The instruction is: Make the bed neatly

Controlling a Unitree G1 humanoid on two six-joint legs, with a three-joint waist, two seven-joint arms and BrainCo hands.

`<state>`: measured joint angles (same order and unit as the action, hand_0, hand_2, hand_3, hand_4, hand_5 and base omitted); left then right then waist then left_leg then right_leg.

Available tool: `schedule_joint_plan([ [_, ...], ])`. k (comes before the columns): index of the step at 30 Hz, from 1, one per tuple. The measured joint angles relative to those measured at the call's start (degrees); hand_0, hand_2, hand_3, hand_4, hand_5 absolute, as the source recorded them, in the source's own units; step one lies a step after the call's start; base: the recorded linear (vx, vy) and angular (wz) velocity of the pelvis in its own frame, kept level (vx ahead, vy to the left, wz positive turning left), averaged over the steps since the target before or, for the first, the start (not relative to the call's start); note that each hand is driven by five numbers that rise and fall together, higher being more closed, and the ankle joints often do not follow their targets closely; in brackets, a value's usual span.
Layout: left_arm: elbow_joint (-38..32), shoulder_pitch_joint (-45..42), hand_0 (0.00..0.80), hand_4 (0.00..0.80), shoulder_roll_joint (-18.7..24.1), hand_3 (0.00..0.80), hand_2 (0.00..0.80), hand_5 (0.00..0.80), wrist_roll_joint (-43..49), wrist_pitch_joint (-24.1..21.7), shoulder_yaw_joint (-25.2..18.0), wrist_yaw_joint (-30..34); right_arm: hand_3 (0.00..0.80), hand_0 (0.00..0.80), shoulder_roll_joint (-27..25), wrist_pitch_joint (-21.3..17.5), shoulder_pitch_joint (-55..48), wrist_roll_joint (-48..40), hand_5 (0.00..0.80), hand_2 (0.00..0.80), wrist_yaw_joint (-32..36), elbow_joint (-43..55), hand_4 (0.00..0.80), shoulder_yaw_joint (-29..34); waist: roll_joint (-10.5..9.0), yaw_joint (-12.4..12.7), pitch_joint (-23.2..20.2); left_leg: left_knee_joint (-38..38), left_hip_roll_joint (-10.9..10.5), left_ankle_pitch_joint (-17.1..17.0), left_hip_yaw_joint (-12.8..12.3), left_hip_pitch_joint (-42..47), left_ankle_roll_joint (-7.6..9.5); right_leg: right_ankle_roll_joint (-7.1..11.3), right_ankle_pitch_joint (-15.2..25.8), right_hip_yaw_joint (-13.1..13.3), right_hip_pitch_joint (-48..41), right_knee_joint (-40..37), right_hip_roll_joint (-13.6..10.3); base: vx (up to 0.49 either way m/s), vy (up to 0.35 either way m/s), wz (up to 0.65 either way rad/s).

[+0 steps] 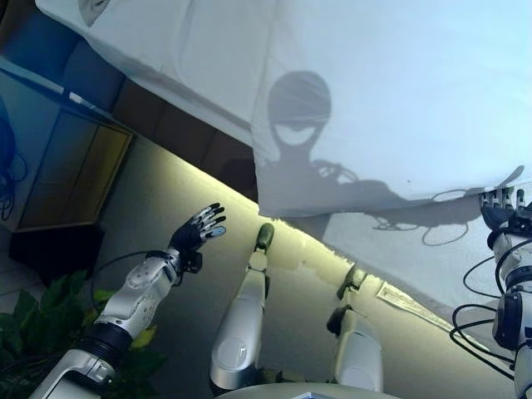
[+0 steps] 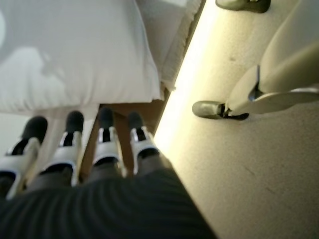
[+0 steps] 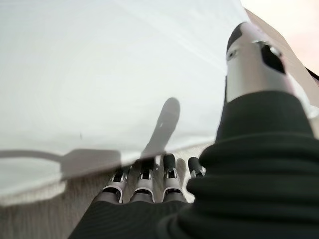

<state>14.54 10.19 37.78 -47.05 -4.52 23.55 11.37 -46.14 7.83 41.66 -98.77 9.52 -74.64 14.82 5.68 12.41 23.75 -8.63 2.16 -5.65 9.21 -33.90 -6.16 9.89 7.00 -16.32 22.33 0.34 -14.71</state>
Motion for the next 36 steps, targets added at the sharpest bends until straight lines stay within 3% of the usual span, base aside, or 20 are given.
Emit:
schedule_joint_plan([
  [14,0.02,1.15,0.0,0.0,0.56,0.0,0.0,0.0,-1.47,-2.46,0.0,-0.06,0.0,0.0,-1.89,-0.97,5.46,0.0,0.0,0.0,-3.69,-0.01,0.0,-2.27,0.3,-0.14,1.08,0.05,-1.18,-0.95,-1.34,-1.93,1.08,0.78,-0.57,0.0,3.12,2.89,-1.77,-0.015,0.019,0.01],
  [26,0.0,1.17,0.0,0.0,0.98,0.0,0.0,0.0,-2.18,-2.64,0.01,0.6,0.0,0.0,-3.61,5.07,5.24,-2.2,0.0,0.0,-14.81,-4.4,0.0,-2.08,0.3,0.29,1.09,0.04,-1.15,-1.15,-1.34,-1.93,1.08,0.77,-0.87,0.02,3.46,3.67,-1.85,-0.001,-0.006,0.0],
  [36,-0.06,0.9,0.0,0.0,1.3,0.0,0.0,0.0,-2.15,-2.63,-0.02,0.29,0.0,0.0,-3.62,3.89,5.49,-0.23,0.0,0.0,-9.06,-2.88,0.0,-2.43,0.27,1.01,1.27,0.03,-1.21,-1.34,-1.32,-1.92,1.16,0.77,-0.87,0.01,3.46,3.96,-1.9,0.002,-0.011,0.0],
])
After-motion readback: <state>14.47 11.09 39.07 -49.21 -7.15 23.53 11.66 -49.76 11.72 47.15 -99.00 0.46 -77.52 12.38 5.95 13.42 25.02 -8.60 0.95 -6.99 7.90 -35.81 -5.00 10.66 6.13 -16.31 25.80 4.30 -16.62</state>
